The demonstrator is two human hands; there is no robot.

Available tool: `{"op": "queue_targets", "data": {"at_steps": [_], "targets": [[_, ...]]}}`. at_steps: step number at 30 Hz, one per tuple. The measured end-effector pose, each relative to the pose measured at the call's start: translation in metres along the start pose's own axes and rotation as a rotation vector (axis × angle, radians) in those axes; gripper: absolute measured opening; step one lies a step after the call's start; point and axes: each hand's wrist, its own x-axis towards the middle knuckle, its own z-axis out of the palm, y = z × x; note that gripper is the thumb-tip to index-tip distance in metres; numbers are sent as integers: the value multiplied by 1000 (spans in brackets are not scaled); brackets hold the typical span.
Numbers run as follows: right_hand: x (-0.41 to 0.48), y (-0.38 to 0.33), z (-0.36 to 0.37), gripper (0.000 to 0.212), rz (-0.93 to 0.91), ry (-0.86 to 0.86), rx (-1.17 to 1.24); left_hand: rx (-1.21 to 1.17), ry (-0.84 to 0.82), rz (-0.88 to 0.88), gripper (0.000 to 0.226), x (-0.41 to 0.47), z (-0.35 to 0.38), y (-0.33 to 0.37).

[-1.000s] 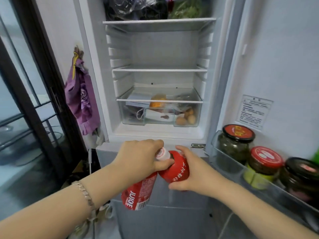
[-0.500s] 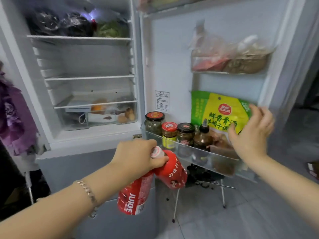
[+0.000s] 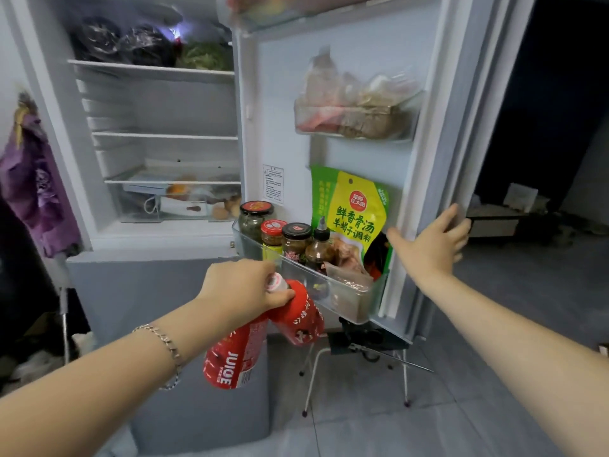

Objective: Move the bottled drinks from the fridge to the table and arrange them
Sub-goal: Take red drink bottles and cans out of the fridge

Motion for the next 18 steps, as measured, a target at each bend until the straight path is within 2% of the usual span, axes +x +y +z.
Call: {"op": "queue_targets", "data": {"at_steps": [4,8,13,15,18], "targets": [[-24,1,-7,112,-97,-1,-19,47,-5,-99,40,-18,0,6],[-69,-2,-16,102,-248,-63,-20,115,-52,-191,43,-42,-4,1],[-140,-6,-14,91,-591,-191,-62,155,-91,-307,43,-77,-14,-19],[-164,-9,-9,92,-721,-140,-74,166,-92,-350,45,-93,-19,-34],[-182,-22,0,68,-983,4,-31,164,-92,-410,46,-118,-26,-63]]}}
